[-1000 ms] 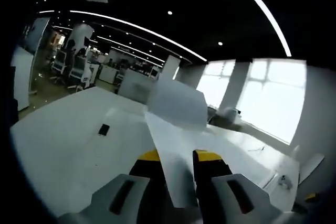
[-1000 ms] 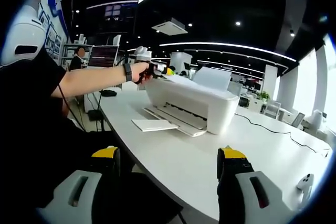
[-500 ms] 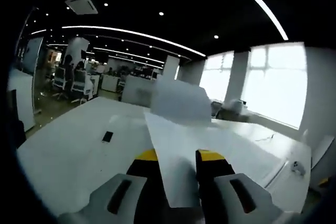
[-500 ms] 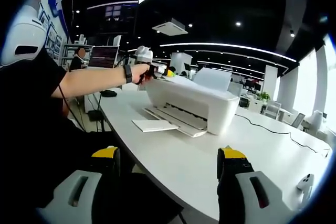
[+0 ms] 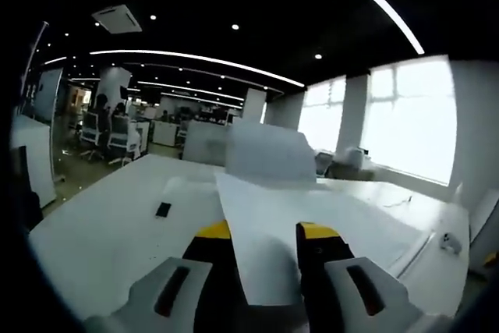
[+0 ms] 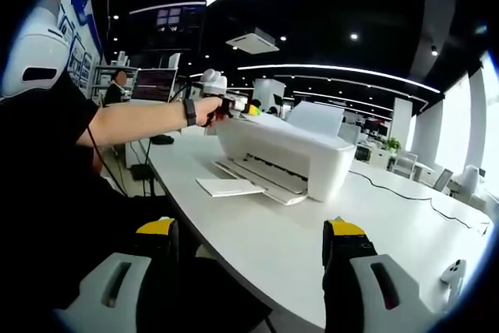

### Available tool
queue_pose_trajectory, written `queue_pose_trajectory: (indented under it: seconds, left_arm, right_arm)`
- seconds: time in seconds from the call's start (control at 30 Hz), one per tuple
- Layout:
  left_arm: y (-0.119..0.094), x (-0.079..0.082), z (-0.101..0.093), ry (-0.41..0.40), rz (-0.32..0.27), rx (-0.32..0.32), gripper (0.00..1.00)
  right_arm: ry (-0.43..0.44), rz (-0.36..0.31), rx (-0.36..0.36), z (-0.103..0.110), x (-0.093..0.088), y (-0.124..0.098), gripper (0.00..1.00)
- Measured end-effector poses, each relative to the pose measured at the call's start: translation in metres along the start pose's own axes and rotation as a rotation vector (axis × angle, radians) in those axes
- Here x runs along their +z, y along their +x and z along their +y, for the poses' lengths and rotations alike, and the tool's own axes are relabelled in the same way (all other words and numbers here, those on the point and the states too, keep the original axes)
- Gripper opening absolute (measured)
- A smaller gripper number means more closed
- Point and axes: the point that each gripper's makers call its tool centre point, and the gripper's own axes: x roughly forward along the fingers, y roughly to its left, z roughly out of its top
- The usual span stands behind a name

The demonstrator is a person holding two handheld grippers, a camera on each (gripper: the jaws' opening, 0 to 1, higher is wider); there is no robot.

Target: Remove the paper from the printer output slot and place it on top of the printer

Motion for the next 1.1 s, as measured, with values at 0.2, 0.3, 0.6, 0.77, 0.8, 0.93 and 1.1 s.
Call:
queue_pose_trajectory:
  seconds: [0.2, 0.3, 0.6, 0.77, 0.8, 0.93, 1.1]
  left_arm:
    - [0.0, -0.0004, 0.0003, 0.052, 0.007, 0.017, 0.39]
    - [-0.0002, -0.001, -0.0001, 0.054, 0.009, 0.024, 0.44]
    - [-0.0004, -0.0013, -0.0002, 0.057, 0.006, 0.031, 0.49]
    - [0.001, -0.0011, -0.0001, 0.049, 0.007, 0.027, 0.51]
    - [0.0013, -0.0011, -0.0001, 0.048, 0.007, 0.027, 0.51]
    - [0.0007, -0.0004, 0.0, 0.046, 0.001, 0.034, 0.55]
    - [-0.0014, -0.0009, -0.0021, 0.047, 0.001, 0.029, 0.56]
  right_arm:
    - [-0.001, -0.003, 0.0, 0.0001, 0.001, -0.0004, 0.7]
    - [-0.002, -0.005, 0.0, 0.0001, 0.0012, -0.0004, 0.7]
    - [-0.002, -0.004, -0.001, -0.0006, 0.0009, -0.0012, 0.7]
    - [-0.002, -0.004, -0.001, -0.0011, 0.0009, -0.0012, 0.7]
    - [-0.003, -0.004, -0.001, -0.001, 0.0009, -0.0011, 0.7]
    - [-0.003, -0.003, 0.0, -0.0009, 0.0012, -0.0011, 0.7]
    - [-0.005, -0.001, -0.003, -0.0016, 0.0011, -0.0008, 0.7]
